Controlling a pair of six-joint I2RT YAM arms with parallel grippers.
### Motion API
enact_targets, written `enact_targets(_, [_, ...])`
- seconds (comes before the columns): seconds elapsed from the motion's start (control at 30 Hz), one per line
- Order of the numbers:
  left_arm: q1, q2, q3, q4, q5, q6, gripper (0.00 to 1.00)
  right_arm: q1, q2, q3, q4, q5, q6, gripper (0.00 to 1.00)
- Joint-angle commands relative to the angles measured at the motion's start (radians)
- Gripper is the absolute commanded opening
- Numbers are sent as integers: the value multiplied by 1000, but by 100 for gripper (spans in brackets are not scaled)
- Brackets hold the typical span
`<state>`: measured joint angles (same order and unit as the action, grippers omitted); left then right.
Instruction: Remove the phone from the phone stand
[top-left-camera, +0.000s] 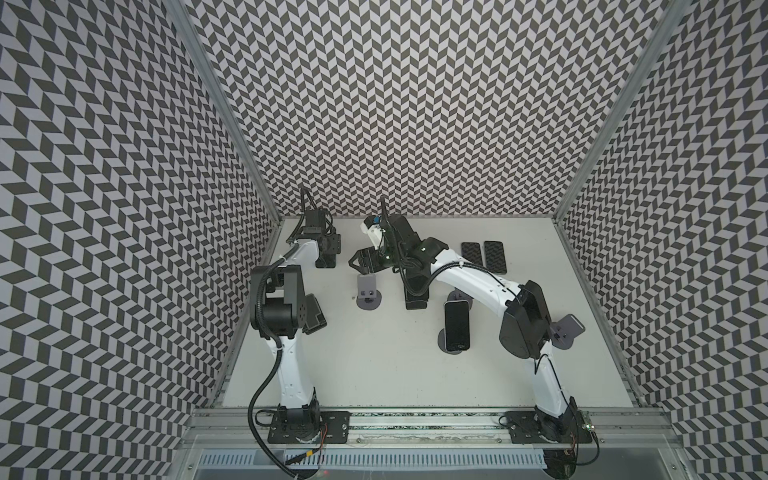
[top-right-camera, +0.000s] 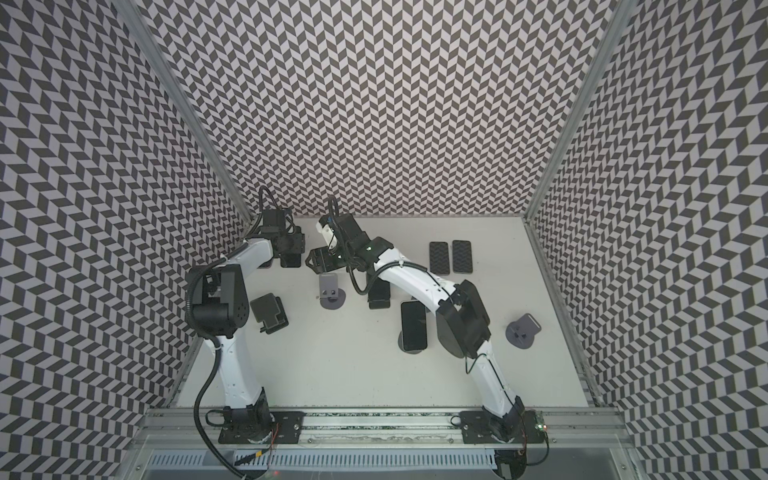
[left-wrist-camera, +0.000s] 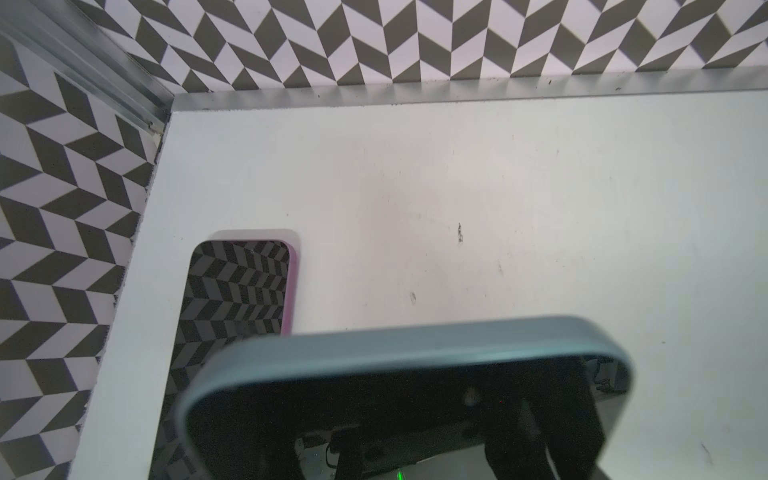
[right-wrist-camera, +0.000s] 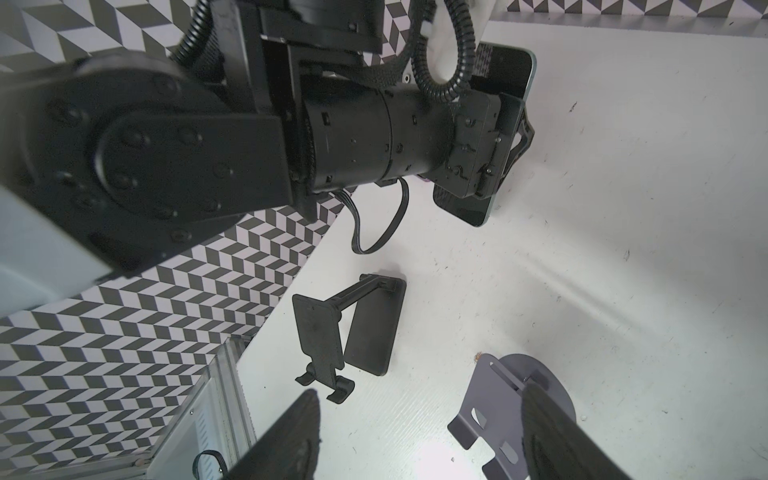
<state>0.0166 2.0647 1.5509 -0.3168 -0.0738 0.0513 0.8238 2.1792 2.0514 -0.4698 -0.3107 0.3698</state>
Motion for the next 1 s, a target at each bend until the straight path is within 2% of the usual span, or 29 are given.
enact_targets(0.0, [8,-4,5,-21,4,-9,63,6,22,51,54,-22,29,73])
enact_targets(0.17, [9,11,0,-21,12,-17,63,4,55,102,47,-47,46,73])
enact_targets(0.97, [75,67,47,-44,2,63,63,-28,60,55,57,-73,50,69])
